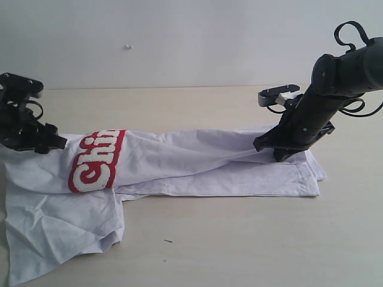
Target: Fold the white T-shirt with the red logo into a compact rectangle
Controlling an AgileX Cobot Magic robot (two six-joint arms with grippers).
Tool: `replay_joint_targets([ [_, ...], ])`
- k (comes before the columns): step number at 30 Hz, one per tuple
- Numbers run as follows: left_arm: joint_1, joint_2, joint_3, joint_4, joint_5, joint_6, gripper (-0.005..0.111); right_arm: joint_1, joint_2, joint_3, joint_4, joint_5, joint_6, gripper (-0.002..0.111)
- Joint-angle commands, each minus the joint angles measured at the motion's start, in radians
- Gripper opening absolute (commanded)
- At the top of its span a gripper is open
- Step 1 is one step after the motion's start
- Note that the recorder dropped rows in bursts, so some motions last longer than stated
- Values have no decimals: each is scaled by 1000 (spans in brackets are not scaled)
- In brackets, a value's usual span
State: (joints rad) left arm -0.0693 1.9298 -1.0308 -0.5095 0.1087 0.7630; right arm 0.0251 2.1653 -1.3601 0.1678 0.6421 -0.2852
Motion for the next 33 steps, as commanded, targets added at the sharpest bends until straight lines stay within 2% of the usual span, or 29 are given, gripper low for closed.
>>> replay_joint_targets([
  [1, 0, -99, -8, -9, 35, -45, 60, -8, 52, 26, -76, 46, -1, 0],
  [4, -12, -122, -8, -5, 202, -54, 60, -8, 52, 26, -76, 34, -1, 0],
  [7, -50, -110, 3, 10, 394, 66, 60, -8, 52, 26, -76, 32, -1, 0],
  [10, -114, -102, 25, 9, 445, 148, 60, -8, 52, 26, -62, 39, -1, 0],
  [15, -232, -99, 34, 14, 373, 183, 60, -8, 52, 26, -48, 37, -1, 0],
  [17, -255, -83, 34, 36, 315, 171, 60, -8, 52, 26, -48, 35, -1, 0],
  [22, -257, 5, 34, 63, 160, 156, 60, -8, 52, 26, -48, 35, -1, 0],
  [29, -257, 42, 25, 79, -174, 131, 60, -8, 52, 26, -48, 35, -1, 0],
  [33, -249, 48, -13, 76, -209, 127, 60, -8, 52, 26, -48, 35, -1, 0],
])
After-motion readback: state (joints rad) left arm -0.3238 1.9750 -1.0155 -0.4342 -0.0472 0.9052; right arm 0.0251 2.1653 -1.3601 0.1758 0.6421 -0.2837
